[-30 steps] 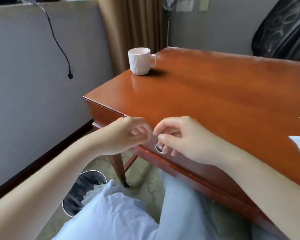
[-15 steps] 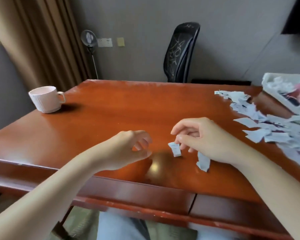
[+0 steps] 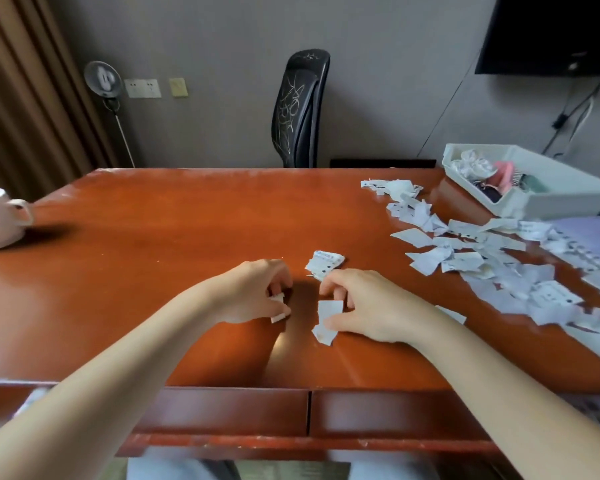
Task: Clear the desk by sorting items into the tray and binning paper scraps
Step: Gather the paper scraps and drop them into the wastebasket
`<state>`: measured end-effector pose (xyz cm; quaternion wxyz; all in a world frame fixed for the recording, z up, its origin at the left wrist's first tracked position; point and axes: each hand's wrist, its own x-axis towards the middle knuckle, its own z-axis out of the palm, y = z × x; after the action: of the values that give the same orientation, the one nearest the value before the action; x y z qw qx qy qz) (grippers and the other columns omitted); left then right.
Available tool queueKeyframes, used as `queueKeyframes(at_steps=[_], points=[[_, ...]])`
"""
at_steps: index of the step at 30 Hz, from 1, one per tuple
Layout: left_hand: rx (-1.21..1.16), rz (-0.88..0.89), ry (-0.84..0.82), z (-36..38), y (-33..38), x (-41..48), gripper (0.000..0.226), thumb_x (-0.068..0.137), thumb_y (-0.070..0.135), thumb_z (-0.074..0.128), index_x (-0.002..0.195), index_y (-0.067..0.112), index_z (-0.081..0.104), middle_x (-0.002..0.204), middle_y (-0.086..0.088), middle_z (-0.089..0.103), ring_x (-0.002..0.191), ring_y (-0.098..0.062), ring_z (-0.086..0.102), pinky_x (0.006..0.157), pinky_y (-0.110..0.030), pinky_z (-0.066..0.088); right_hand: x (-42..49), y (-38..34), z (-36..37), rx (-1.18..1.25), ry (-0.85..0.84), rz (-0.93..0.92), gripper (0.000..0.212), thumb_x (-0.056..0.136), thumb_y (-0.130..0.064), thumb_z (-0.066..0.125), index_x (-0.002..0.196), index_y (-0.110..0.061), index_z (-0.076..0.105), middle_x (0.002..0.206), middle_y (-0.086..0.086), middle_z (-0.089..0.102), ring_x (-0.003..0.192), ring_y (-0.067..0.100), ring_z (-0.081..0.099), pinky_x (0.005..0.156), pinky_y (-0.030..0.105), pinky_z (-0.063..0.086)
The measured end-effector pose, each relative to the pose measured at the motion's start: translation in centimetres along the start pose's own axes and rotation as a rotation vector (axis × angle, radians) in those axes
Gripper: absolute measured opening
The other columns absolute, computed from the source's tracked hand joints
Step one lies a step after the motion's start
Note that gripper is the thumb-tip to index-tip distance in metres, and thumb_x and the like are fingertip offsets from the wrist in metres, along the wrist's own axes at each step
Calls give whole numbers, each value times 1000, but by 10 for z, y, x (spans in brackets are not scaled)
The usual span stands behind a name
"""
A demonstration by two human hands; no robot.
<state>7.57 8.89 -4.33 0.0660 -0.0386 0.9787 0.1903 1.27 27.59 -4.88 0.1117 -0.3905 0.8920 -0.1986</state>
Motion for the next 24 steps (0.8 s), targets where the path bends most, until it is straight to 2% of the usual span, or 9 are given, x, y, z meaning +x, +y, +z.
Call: queueKeyframes(at_steps=[2, 4, 8, 10, 13, 15, 17, 20, 24], points=[[5, -1, -15, 0, -1, 2, 17, 83, 23, 66, 98, 20, 58, 77, 12, 59, 69, -4, 51, 55, -9, 38, 2, 3, 3, 49, 29, -23, 19, 84, -27, 65, 102, -31, 58, 88, -13, 55, 74, 4, 49, 66, 18, 40], [28, -4, -39, -2, -2, 2, 4, 82, 25, 65, 84, 23, 62, 75, 9, 64, 63, -3, 50, 50, -10, 36, 1, 7, 3, 70, 51, -38, 8, 85, -23, 64, 89, -30, 59, 80, -13, 56, 68, 3, 49, 61, 17, 38], [23, -7, -82, -13, 0, 8, 20, 80, 30, 68, 62, 29, 60, 76, 3, 69, 69, -16, 57, 63, -30, 44, -8, 17, -9, 97, 98, -44, 7, 87, -21, 60, 82, -24, 63, 78, -10, 59, 69, 6, 52, 63, 26, 47], [-35, 16, -46, -18, 4, 17, 20, 80, 32, 70, 63, 32, 59, 77, 1, 68, 69, -14, 56, 65, -30, 41, -17, 26, -24, 129, 101, -31, 9, 86, -20, 60, 79, -21, 65, 80, -4, 63, 70, 7, 53, 69, 33, 50], [-122, 84, -3, -21, 18, 33, 18, 82, 30, 69, 68, 33, 59, 79, 7, 65, 72, -10, 56, 64, -23, 40, -40, 43, -51, 79, -2, 10, 10, 86, -22, 62, 77, -24, 66, 83, -6, 64, 77, 8, 58, 75, 31, 50], [-124, 119, -19, -19, 26, 44, 14, 82, 31, 70, 72, 31, 60, 86, 9, 65, 81, -10, 59, 65, -22, 41, -55, 57, -64, -4, -81, 67, 9, 85, -25, 62, 76, -27, 65, 88, -11, 60, 82, 4, 55, 80, 28, 48], [-90, 138, -27, -14, 30, 59, 9, 82, 30, 69, 86, 24, 64, 101, 6, 65, 96, -12, 59, 76, -25, 42, -65, 68, -69, -60, -120, 121, 10, 84, -29, 62, 75, -31, 61, 95, -17, 53, 90, 0, 52, 89, 29, 47], [36, 129, -19, -2, 29, 85, 32, 78, 34, 72, 105, 20, 62, 114, 2, 62, 107, -17, 58, 87, -28, 45, -72, 77, -65, -112, -125, 156, 16, 83, -26, 62, 73, -34, 53, 106, -21, 48, 102, 1, 47, 98, 32, 42], [122, 91, -27, 14, 6, 128, 58, 56, 66, 74, 104, 41, 53, 109, 18, 59, 101, -7, 60, 85, -33, 53, -71, 77, -54, -149, -104, 148, 18, 84, -19, 60, 81, -34, 49, 107, -18, 42, 105, 7, 44, 97, 32, 42]])
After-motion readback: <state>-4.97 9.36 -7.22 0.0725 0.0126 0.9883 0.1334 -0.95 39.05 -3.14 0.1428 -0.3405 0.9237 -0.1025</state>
